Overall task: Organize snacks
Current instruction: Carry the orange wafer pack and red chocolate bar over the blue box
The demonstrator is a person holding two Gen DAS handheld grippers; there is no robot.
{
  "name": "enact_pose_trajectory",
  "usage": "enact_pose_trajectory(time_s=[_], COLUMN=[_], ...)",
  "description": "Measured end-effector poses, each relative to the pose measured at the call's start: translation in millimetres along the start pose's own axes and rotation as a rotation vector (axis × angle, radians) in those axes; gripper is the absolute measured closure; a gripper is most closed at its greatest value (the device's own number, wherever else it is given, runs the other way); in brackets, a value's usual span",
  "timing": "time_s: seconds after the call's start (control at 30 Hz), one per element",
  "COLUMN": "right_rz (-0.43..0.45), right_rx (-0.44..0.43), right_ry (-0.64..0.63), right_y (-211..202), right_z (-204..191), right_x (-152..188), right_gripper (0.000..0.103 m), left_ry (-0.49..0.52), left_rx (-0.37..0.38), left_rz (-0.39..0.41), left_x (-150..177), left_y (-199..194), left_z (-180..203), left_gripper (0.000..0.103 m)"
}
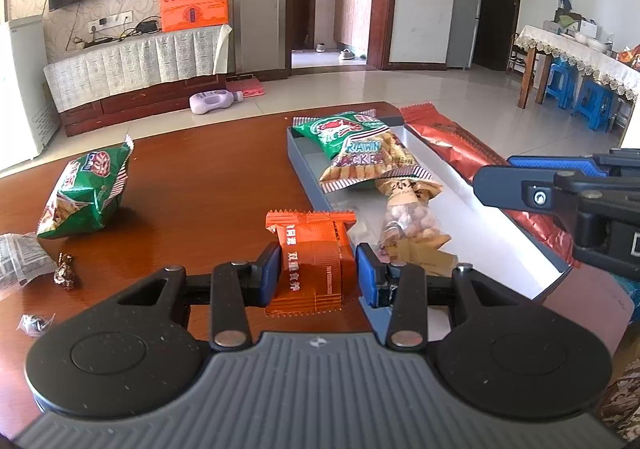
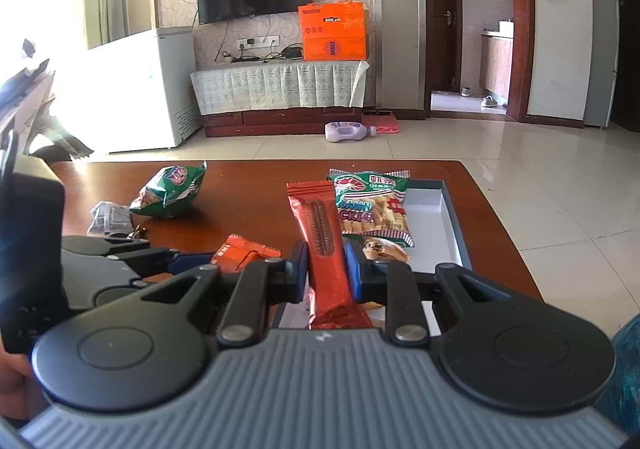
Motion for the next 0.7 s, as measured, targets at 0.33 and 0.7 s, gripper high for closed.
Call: enact_pose_trajectory(time_s=[0.33,0.7], right_rz=[-0.013,-0.024], right_rx=[0.026,0.045], right_ry=[0.033,0.057], right_y=[2.1,5.7], right_z=[15.8,24.1], right_x=[3.5,3.8], right_gripper=[0.079,0.079], left_ry=[0.018,0.024], left_rx=[0.021,0.067], left_rz=[0.005,0.008], left_x=[-7.1,-15.0], left_y=[13.8,32.3], left_z=[6.6,20.8], left_gripper=[0.057,0.057])
Point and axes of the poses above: each gripper's, at about its wrist camera, not at the fingertips, and y roughly the way its jaws point, z to its right, x to its underside, the point moved 8 cm from there along y, roughly the way its jaws point, and after that the axes turned 14 degrees about x, right-handed, at the moved point
